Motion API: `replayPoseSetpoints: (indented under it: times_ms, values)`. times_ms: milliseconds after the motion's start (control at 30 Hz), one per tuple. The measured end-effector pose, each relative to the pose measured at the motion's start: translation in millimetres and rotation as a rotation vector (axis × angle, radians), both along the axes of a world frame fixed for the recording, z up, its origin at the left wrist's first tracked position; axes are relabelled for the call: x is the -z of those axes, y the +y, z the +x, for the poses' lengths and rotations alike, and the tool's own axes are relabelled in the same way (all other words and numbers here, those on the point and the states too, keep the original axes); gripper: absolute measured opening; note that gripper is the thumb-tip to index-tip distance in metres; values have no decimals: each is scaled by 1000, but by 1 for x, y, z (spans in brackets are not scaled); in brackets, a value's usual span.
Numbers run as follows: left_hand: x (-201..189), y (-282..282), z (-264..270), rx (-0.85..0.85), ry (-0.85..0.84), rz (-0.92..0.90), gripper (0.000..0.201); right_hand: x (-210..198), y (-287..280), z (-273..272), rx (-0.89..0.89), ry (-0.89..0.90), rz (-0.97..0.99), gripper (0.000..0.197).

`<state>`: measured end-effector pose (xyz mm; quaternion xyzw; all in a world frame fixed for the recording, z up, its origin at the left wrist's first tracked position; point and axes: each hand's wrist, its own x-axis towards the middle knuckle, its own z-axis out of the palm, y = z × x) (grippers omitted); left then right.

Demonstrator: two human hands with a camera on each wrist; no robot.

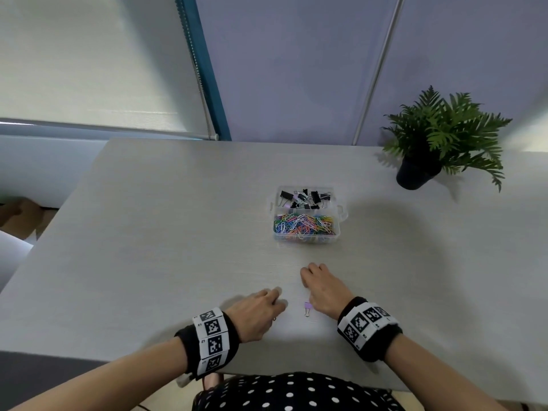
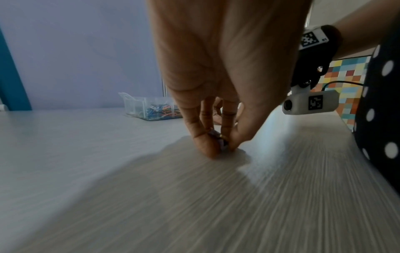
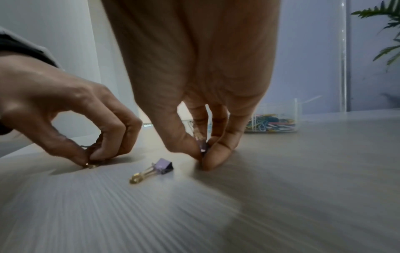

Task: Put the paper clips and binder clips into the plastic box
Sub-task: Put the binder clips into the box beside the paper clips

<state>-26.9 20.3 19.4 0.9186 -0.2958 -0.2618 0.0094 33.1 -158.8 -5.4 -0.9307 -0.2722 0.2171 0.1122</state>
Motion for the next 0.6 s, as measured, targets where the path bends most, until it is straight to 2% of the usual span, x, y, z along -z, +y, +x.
replayPoseSetpoints:
  times_ms: [100, 200, 267, 367, 467, 600]
  values:
    - [3, 2, 6, -53, 11, -78, 32, 3, -2, 3, 23, -8, 31, 23]
    - [-1, 9, 21, -200, 120, -275, 15, 6, -5, 6, 28, -12, 51, 18]
    - [-9, 15, 42, -281, 162, -350, 12, 8, -6, 7, 29, -20, 60, 18]
    - [-29, 19, 90, -363, 69, -409, 11, 9, -11, 10, 69, 3, 92, 16]
    - [-48, 15, 149, -442, -48, -427, 12, 5, -18, 17, 190, 104, 330, 10]
    - [-54, -2, 208, -506, -124, -422, 11, -19, -30, 34, 465, 361, 609, 20]
